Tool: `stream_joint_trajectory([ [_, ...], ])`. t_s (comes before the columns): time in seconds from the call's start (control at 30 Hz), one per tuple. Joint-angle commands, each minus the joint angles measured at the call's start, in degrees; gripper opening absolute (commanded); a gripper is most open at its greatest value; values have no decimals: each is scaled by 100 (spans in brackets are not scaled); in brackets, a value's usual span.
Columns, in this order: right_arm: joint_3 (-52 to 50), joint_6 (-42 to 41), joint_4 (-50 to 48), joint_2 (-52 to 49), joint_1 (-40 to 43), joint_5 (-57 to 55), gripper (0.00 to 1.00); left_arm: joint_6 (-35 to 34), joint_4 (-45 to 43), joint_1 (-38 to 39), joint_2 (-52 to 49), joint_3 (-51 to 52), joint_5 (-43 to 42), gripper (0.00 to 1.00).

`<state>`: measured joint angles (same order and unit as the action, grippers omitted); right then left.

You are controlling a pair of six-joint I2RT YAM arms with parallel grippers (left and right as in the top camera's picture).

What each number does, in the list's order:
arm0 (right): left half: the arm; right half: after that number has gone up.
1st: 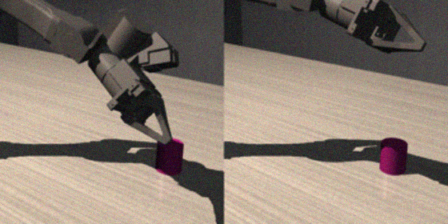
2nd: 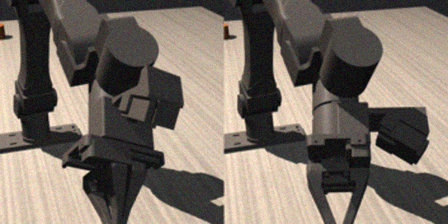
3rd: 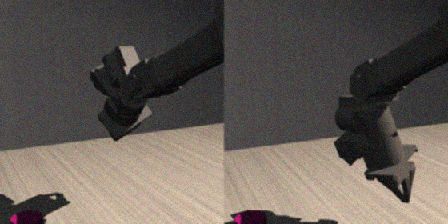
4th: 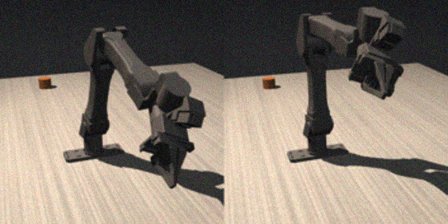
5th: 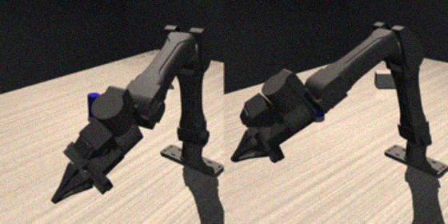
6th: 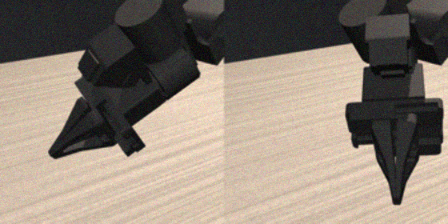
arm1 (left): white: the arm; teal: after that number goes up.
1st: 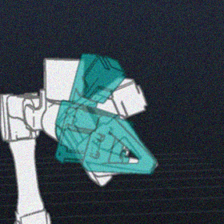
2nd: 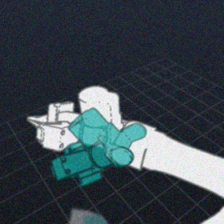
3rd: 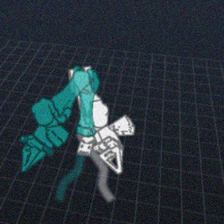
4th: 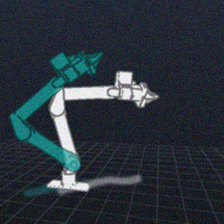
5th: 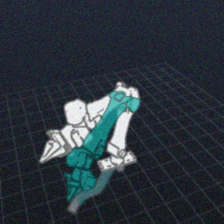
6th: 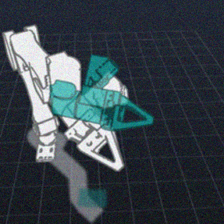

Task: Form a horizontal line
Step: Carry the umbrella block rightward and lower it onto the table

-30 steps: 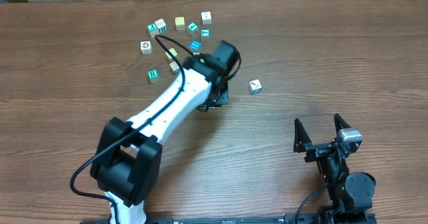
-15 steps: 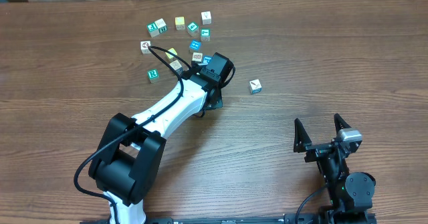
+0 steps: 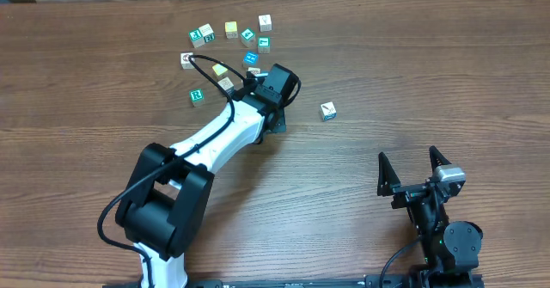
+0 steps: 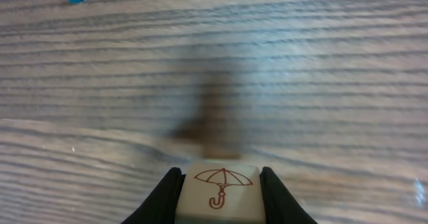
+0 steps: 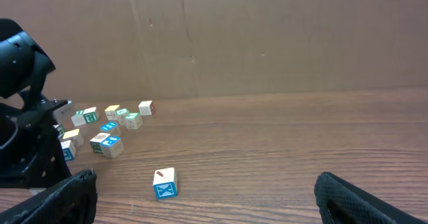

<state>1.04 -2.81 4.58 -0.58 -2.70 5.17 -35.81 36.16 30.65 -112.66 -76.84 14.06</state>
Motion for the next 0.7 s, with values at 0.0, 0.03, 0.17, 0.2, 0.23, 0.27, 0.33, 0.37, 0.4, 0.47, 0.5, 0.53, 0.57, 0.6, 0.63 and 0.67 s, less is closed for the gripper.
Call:
stream_joint_trajectory([
  [0.0, -59, -13, -20, 42, 15, 7, 100, 111, -90, -162, -155, 15, 138, 17],
  [0.03, -59, -13, -20, 42, 15, 7, 100, 109, -92, -192, -157, 15, 133, 17],
  [0.17, -59, -15, -20, 42, 15, 7, 100, 107, -118, -188, -160, 15, 94, 15],
  [0.2, -59, -13, -20, 42, 15, 7, 100, 107, -164, -179, -184, 15, 94, 16],
  [0.23, -59, -13, -20, 42, 15, 7, 100, 103, -184, -177, -203, 15, 92, 16],
  [0.27, -59, -13, -20, 42, 15, 7, 100, 92, -195, -177, -245, 15, 94, 16],
  [0.33, -59, -13, -20, 42, 15, 7, 100, 87, -210, -177, -334, 15, 90, 17],
  [0.37, -59, -13, -20, 42, 15, 7, 100, 90, -232, -177, -369, 15, 87, 18],
  [0.4, -59, -13, -20, 42, 15, 7, 100, 90, -245, -177, -372, 15, 61, 19],
  [0.47, -59, -13, -20, 42, 15, 7, 100, 90, -278, -177, -372, 15, -39, 20],
  [0.5, -59, -13, -20, 42, 15, 7, 100, 92, -297, -177, -372, 15, -107, 21],
  [0.53, -59, -13, -20, 42, 15, 7, 100, 92, -308, -177, -380, 15, -166, 22],
  [0.57, -59, -13, -20, 42, 15, 7, 100, 92, -317, -177, -387, 15, -170, 25],
  [0.6, -59, -13, -20, 42, 15, 7, 100, 92, -315, -175, -393, 15, -170, 27],
  [0.63, -59, -13, -20, 42, 15, 7, 100, 92, -313, -177, -393, 15, -173, 29],
  [0.67, -59, -13, -20, 42, 15, 7, 100, 96, -308, -177, -393, 15, -188, 32],
])
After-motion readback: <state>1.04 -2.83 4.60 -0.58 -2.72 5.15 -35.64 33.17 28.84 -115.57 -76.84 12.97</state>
